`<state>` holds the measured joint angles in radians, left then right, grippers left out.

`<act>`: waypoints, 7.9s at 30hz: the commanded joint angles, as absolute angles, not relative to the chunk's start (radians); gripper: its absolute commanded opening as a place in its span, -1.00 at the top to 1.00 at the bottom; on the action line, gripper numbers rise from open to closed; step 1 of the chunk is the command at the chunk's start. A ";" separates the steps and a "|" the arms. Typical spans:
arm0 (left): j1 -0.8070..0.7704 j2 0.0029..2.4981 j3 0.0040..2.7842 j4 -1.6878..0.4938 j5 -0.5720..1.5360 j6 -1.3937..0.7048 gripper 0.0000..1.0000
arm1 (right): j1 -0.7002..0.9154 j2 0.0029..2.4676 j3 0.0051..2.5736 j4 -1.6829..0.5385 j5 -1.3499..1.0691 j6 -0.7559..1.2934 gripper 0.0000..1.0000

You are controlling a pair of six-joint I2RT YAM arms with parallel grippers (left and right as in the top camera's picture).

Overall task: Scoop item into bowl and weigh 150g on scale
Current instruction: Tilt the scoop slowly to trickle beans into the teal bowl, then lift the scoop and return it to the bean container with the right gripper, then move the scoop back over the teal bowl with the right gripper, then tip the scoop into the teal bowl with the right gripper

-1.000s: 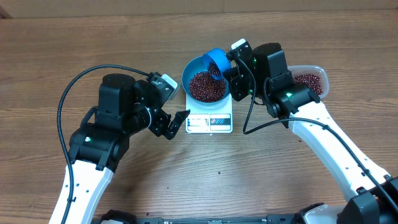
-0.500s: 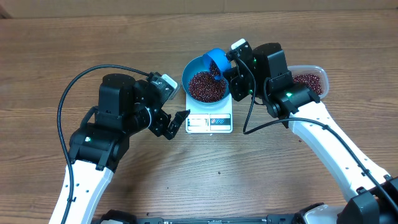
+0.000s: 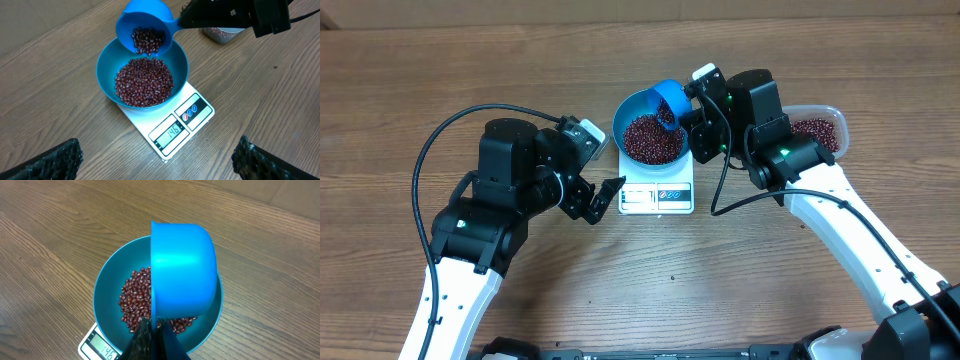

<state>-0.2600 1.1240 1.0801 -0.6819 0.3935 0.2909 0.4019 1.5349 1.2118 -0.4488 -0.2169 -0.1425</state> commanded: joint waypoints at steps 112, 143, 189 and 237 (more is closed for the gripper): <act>-0.256 1.126 1.104 -0.680 0.416 0.284 -0.99 | 0.294 1.488 1.237 -0.213 -0.256 0.603 0.93; -0.256 1.126 1.104 -0.681 0.416 0.284 -0.99 | -0.184 1.279 1.237 -0.665 -0.120 -0.046 0.93; -0.256 1.139 1.104 -0.681 0.416 0.284 -0.99 | 0.084 1.295 1.237 -0.458 -0.627 0.052 0.93; -0.256 1.139 1.104 -0.681 0.416 0.284 -0.99 | 0.564 1.635 1.237 -0.474 -0.034 0.057 0.93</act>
